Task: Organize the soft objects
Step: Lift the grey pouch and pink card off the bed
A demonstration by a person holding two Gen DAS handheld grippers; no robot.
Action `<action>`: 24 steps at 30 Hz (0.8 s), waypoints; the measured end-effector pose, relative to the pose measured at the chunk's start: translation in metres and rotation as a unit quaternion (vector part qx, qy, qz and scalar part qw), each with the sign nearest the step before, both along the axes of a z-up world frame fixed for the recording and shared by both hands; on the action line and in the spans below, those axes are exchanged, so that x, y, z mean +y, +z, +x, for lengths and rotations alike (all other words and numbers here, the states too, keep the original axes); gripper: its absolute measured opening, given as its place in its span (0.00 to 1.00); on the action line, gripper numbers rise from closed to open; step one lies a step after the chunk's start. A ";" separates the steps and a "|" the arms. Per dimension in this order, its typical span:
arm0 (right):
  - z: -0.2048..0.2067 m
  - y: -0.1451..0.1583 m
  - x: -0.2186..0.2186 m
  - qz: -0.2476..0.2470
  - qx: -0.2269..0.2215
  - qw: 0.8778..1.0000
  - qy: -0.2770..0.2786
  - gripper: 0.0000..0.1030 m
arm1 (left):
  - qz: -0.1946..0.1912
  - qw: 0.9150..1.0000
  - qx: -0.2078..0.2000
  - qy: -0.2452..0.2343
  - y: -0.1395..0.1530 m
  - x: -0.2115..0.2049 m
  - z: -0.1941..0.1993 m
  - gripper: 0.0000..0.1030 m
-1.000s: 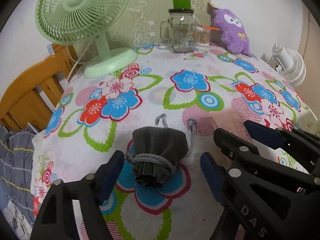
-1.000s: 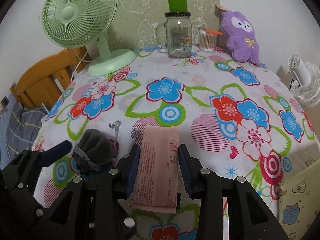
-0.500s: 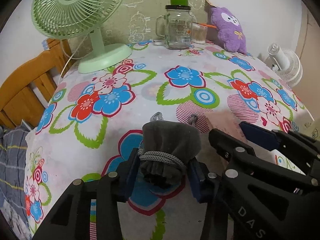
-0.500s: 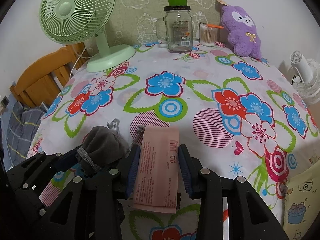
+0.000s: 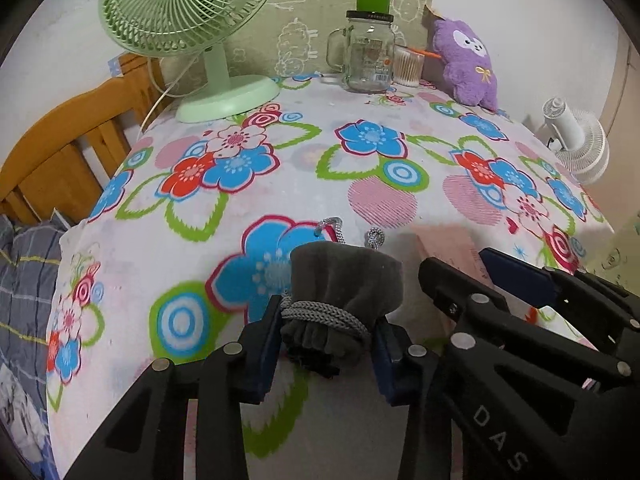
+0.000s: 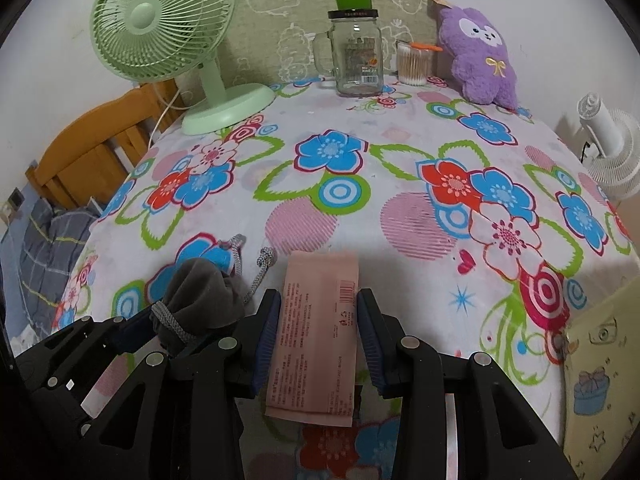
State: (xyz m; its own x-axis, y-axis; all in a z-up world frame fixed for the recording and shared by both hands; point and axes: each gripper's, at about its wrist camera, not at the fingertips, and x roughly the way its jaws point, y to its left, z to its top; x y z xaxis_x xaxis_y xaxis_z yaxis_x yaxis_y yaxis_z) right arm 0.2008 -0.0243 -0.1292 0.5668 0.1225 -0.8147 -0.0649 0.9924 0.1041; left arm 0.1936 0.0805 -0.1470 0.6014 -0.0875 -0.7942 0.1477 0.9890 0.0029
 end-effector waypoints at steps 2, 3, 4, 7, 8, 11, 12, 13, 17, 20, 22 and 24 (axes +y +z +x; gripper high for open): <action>-0.006 0.001 0.000 0.001 0.001 1.000 0.004 0.41 | 0.002 1.000 -0.001 0.006 0.001 0.001 -0.008 0.39; -0.010 0.002 0.000 0.001 0.000 1.000 0.005 0.41 | 0.003 1.000 -0.002 0.009 0.002 0.001 -0.011 0.39; -0.013 0.003 0.001 0.001 -0.001 1.000 0.007 0.41 | 0.004 1.000 -0.004 0.012 0.003 0.001 -0.015 0.39; -0.023 0.008 0.000 0.003 -0.005 1.000 0.012 0.41 | 0.005 1.000 -0.012 0.016 0.008 -0.001 -0.027 0.39; -0.026 0.009 -0.001 0.004 -0.007 1.000 0.016 0.41 | 0.004 1.000 -0.014 0.016 0.009 -0.001 -0.030 0.39; -0.036 0.016 -0.002 0.002 -0.017 1.000 0.020 0.41 | 0.000 1.000 -0.020 0.020 0.015 -0.003 -0.041 0.39; -0.039 0.018 -0.003 0.002 -0.018 1.000 0.021 0.41 | -0.001 1.000 -0.022 0.020 0.017 -0.004 -0.044 0.39; -0.042 0.020 -0.004 0.002 -0.020 1.000 0.022 0.41 | -0.001 0.999 -0.024 0.021 0.019 -0.005 -0.048 0.39; -0.055 0.030 -0.010 0.004 -0.030 0.999 0.026 0.41 | -0.007 0.999 -0.033 0.016 0.029 -0.012 -0.064 0.39; -0.065 0.039 -0.016 0.006 -0.039 0.999 0.028 0.41 | -0.009 0.999 -0.045 0.019 0.038 -0.018 -0.075 0.38; -0.072 0.046 -0.020 0.006 -0.046 0.999 0.028 0.41 | -0.008 0.998 -0.050 0.022 0.042 -0.022 -0.081 0.38; -0.077 0.050 -0.023 0.009 -0.049 0.998 0.030 0.41 | -0.002 0.998 -0.058 0.024 0.047 -0.027 -0.088 0.38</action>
State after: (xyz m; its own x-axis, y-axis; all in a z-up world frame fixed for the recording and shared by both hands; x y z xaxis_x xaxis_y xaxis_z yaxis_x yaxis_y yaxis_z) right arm 0.1237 -0.0476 -0.0790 0.6342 0.1738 -0.7534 -0.1354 0.9843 0.1131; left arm 0.1053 0.0538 -0.1000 0.6925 -0.0601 -0.7190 0.0994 0.9950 0.0125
